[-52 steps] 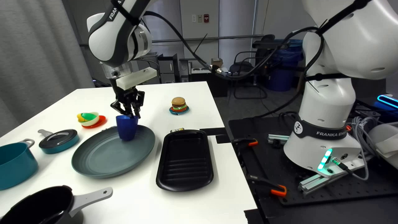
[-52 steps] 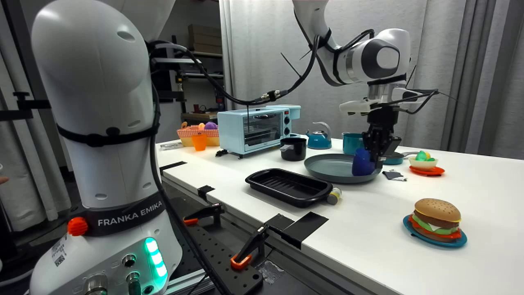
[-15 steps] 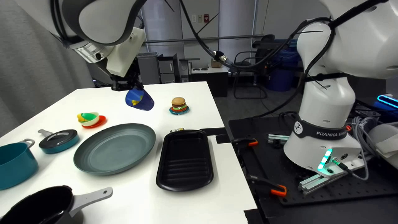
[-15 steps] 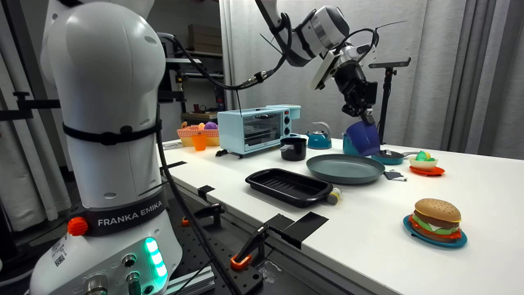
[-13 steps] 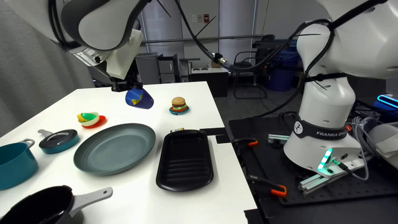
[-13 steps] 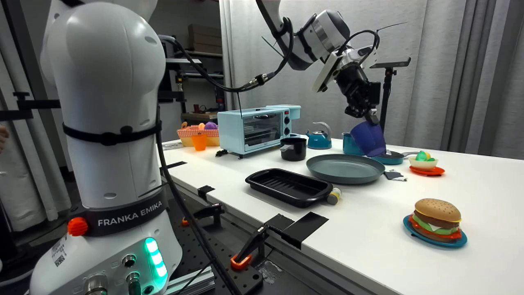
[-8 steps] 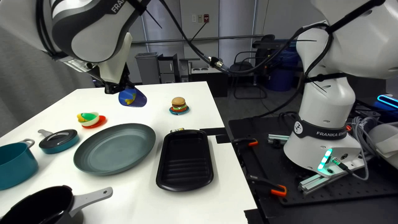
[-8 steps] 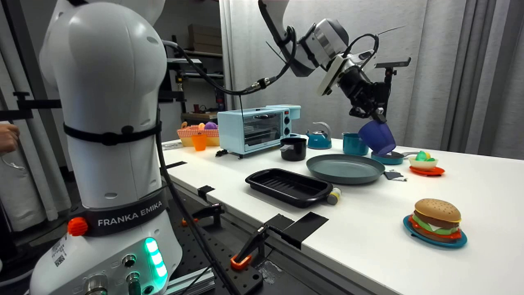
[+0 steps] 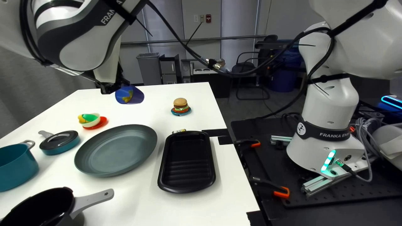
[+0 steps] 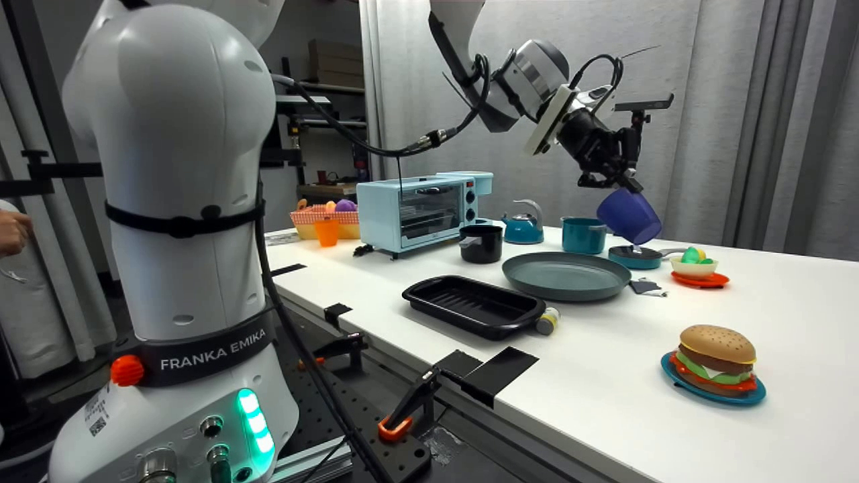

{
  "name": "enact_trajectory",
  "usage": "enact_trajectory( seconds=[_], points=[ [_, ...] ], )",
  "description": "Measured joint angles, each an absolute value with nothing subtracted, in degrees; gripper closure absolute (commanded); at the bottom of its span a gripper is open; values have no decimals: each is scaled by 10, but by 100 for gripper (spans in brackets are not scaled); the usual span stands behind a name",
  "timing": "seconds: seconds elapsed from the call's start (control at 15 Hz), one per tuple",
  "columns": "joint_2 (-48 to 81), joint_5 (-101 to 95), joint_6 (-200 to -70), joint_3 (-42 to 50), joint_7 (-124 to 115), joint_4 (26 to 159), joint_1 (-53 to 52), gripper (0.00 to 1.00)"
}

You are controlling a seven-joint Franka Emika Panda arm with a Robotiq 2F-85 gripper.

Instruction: Pour the contents of the blue cup onto the plate

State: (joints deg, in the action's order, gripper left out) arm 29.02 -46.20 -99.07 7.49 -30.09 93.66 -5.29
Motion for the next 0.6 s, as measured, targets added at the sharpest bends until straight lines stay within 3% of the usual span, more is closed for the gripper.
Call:
enact_trajectory(
  seconds=[0.6],
  points=[
    [309, -466, -967, 73, -250, 904, -55, 99]
  ],
)
